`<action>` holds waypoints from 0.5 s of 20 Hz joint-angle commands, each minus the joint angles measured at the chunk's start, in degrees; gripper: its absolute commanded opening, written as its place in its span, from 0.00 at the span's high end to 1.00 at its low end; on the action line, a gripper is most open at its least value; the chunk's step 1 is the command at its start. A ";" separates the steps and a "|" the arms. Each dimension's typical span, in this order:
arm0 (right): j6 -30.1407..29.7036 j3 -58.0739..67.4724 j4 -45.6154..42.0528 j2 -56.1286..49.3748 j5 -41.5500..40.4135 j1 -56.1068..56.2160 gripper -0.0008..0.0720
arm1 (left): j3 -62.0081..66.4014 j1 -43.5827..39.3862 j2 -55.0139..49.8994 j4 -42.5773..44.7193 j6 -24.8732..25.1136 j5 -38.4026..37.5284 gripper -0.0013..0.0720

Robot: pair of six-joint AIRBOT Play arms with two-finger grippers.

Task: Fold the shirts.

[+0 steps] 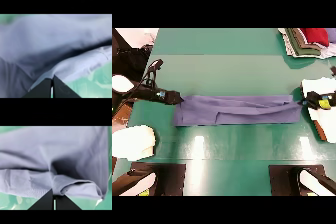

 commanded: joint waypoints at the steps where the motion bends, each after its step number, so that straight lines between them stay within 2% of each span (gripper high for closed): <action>1: 0.63 8.22 0.11 -10.82 -2.54 4.11 0.97 | 2.38 0.04 -6.23 1.33 0.28 8.92 0.94; 7: 1.84 16.17 0.70 -21.42 -3.54 4.59 0.96 | 2.36 0.04 -9.07 1.36 0.15 17.92 0.94; 8: 2.32 17.22 0.72 -22.49 -4.28 4.59 0.96 | 2.36 0.04 -9.07 1.31 -0.37 18.69 0.91; 9: 3.45 18.34 0.76 -23.43 -4.96 4.59 0.95 | 2.36 0.04 -9.07 1.29 -0.35 18.93 0.56; 10: 3.74 19.56 0.76 -24.26 -5.07 4.52 0.69 | 2.36 0.04 -9.07 1.25 -0.37 18.88 0.22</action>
